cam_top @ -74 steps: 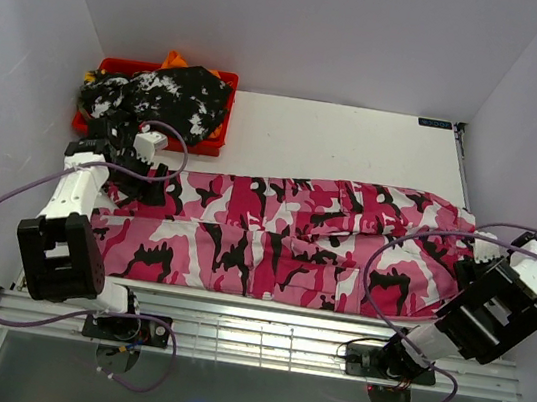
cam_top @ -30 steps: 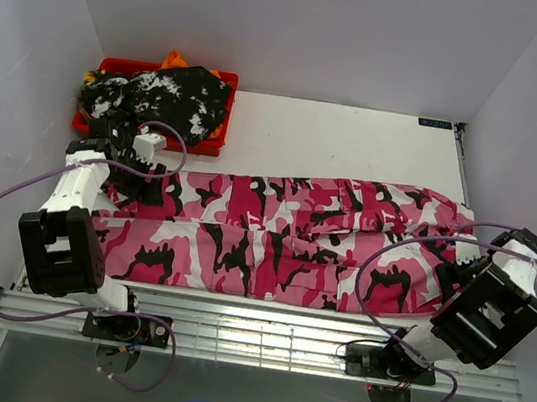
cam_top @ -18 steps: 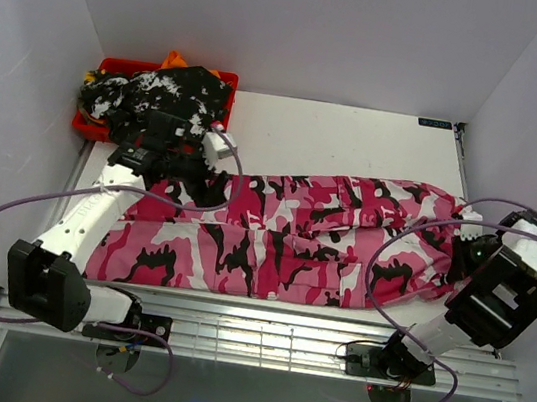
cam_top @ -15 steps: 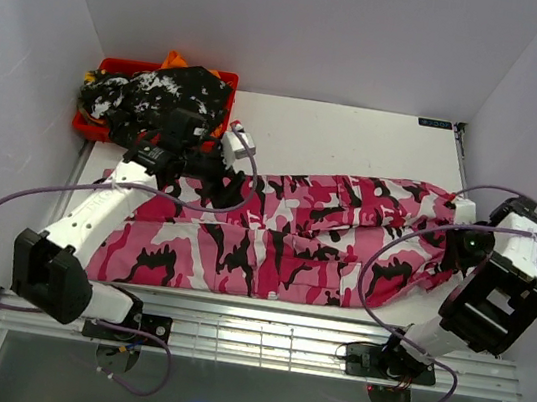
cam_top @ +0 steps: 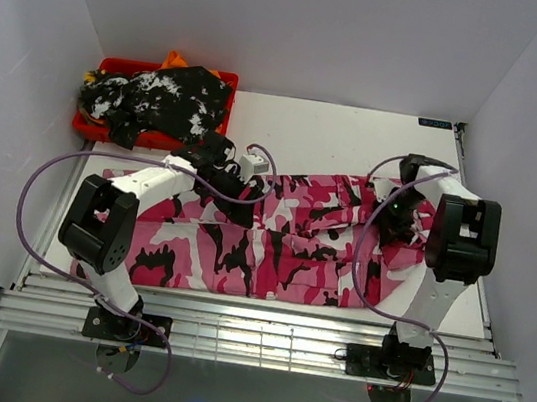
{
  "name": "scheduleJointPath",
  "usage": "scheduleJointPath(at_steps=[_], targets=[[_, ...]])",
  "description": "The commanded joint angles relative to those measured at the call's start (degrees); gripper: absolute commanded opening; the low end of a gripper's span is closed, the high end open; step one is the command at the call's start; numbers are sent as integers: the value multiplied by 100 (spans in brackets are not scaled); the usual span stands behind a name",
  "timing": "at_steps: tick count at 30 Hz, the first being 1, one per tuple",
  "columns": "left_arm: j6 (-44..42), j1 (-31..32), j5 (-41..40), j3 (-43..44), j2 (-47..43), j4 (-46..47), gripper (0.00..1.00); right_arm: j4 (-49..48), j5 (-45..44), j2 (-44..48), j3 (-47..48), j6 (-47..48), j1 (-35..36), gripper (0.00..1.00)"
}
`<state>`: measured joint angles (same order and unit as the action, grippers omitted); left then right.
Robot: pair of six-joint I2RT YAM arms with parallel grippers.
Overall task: Fold and stack the trousers
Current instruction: Flatten the trousers out
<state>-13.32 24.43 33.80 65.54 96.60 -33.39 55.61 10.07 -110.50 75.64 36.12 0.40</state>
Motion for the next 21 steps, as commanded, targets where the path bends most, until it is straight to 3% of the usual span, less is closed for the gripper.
scheduleJointPath(at_steps=[1,6,9,13,14,15,18,21], targets=[[383,-52,56,187,148,-124,83,124,232,-330,846,-404,634,8],[594,-236,109,363,438,-107,81,564,601,-701,1559,-369,1224,8],[760,-402,-119,494,877,-238,74,687,733,-903,1717,-246,1453,9],[857,-930,-338,732,1458,-686,50,1177,962,-1062,2349,-88,1480,13],[858,-1148,-444,758,1545,-756,44,1284,1075,-1018,2472,-9,1471,17],[831,-1255,-540,759,1581,-896,42,1511,1129,-878,2656,44,1428,35],[560,-1528,-918,706,1617,-1177,34,1785,1243,-579,2789,167,1279,64],[357,-1704,-1148,610,1582,-1337,31,1944,1436,-131,2843,142,691,72]])
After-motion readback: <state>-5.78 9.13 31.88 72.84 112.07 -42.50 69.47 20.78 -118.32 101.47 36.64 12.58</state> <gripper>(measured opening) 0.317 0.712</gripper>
